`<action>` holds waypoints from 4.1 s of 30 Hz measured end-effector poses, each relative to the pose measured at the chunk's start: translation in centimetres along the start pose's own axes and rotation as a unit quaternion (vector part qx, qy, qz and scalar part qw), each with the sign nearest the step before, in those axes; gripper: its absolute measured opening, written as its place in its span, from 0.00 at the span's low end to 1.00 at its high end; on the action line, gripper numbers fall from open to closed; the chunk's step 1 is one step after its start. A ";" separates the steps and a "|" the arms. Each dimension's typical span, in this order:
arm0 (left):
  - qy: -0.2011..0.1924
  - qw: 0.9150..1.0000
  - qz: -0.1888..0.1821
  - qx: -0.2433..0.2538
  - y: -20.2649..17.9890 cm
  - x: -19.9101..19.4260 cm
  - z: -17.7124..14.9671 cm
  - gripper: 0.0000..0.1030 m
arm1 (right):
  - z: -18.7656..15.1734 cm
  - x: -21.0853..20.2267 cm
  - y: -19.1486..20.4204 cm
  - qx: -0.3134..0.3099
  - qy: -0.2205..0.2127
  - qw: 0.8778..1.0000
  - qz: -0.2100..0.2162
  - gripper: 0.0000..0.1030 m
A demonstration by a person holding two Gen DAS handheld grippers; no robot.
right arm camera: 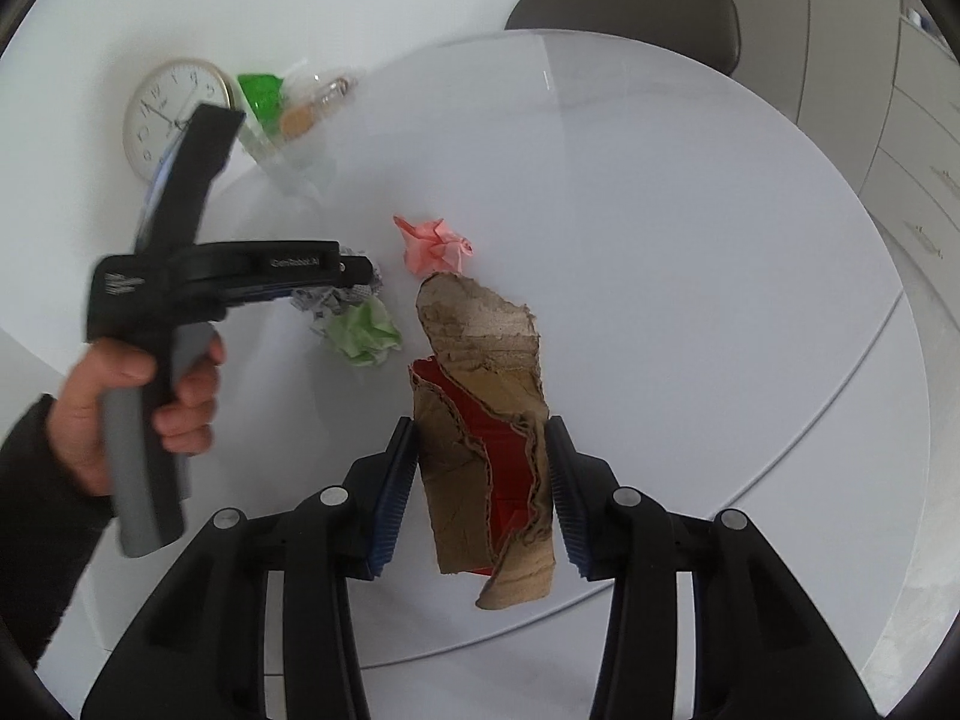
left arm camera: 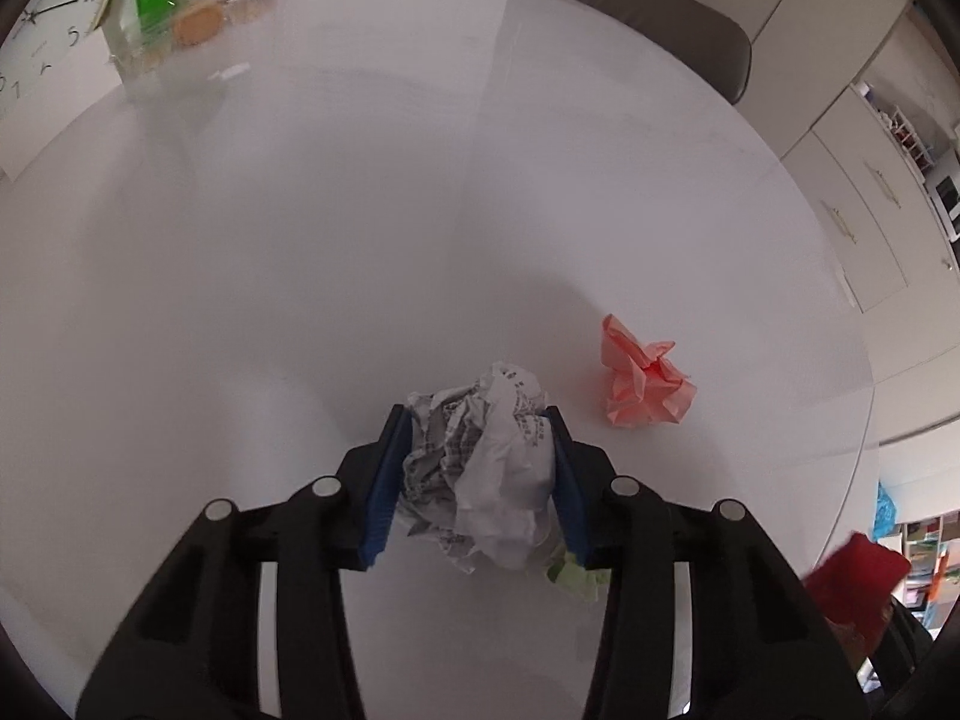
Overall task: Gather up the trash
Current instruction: 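Carry the cardboard and white paper to the wastebasket and release both, then grasp the green crumpled paper with the left tool while the right tool grasps the pink crumpled paper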
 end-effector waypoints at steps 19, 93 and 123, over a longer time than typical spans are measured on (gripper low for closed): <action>-0.071 0.993 -0.026 0.094 -0.8 -18.0 -12.0 0.38 | -10.1 -10.6 1.6 0.018 -0.012 0.999 -0.030 0.42; 0.023 0.852 -0.178 0.492 -26.6 -28.5 -45.4 0.92 | -45.7 -30.4 -11.1 0.325 -0.004 0.909 -0.260 0.97; -0.022 0.955 -0.092 0.283 -14.4 -26.2 -31.7 0.92 | -30.3 -22.2 -6.0 0.185 0.006 0.962 -0.200 0.97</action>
Point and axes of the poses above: each gripper's, at about its wrist camera, not at the fingertips, and x roughly the way its jaws point, y to its left, z to its top, the point moved 3 cm from there along x, roughly the way its jaws point, and after that the axes turned 6 degrees about z, right-handed, at the moved point
